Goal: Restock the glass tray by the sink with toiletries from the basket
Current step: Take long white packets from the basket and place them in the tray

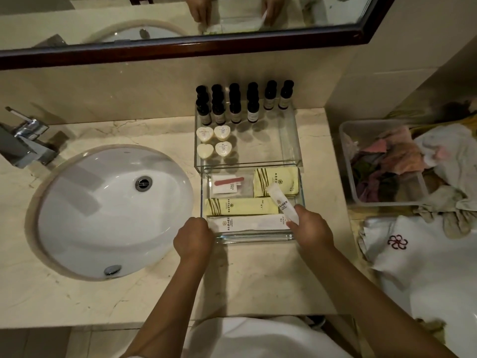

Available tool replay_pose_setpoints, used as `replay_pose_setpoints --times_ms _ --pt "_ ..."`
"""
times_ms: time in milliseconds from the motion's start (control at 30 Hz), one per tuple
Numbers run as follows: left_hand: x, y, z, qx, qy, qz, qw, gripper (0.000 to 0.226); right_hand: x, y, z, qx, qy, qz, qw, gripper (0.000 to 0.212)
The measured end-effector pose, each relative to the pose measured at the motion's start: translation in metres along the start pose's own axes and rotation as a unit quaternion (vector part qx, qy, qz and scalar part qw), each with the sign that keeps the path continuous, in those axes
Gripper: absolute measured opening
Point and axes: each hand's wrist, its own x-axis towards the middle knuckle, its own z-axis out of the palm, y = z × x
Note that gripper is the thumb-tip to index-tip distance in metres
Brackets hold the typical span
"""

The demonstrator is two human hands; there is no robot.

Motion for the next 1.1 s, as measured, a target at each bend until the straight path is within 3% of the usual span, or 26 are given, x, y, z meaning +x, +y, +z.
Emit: replay_pose_setpoints --times_ms 200,400,500,600,733,867,933,967,1033,1100 --pt "-0.003 0.001 -0.002 0.052 0.005 0.040 0.998 0.019 -0.001 -0.002 0.007 -0.060 0.021 -0.018 0.998 0.030" --pt "-0.001 -0.002 -0.006 0.040 0.019 0.054 0.998 0.020 -0.005 0.005 0.012 -0.009 0.067 -0.033 0.997 0.026" --pt "-0.001 -0.002 -0.006 0.033 0.023 0.109 0.993 0.017 -0.007 0.007 0.013 0.005 0.083 -0.035 0.996 0.025" --pt "-0.002 -0.002 -0.003 0.027 0.019 0.147 0.989 0.019 -0.010 0.005 0.013 -0.003 0.066 -0.035 0.997 0.024" --pt "0.002 -0.003 -0.003 0.019 0.008 0.133 0.991 0.017 -0.014 0.002 0.014 -0.007 0.046 -0.034 0.998 0.026" --pt "0.001 -0.005 -0.008 0.022 0.011 0.143 0.989 0.015 -0.022 -0.002 0.012 0.061 0.043 -0.042 0.996 0.024" --pt "-0.002 -0.006 -0.012 -0.052 0.030 0.147 0.987 0.014 -0.025 -0.006 0.007 0.121 0.012 -0.064 0.990 0.023" --pt "-0.004 -0.005 -0.015 -0.139 0.030 0.143 0.979 0.013 -0.024 -0.010 0.002 0.128 -0.023 -0.080 0.988 0.026" --pt "-0.007 -0.003 -0.024 -0.339 -0.017 0.130 0.932 0.016 -0.020 -0.020 -0.008 0.083 -0.114 -0.120 0.983 0.034" --pt "-0.007 -0.001 -0.028 -0.389 -0.086 0.153 0.904 0.021 -0.016 -0.035 -0.016 0.053 -0.177 -0.152 0.971 0.035"
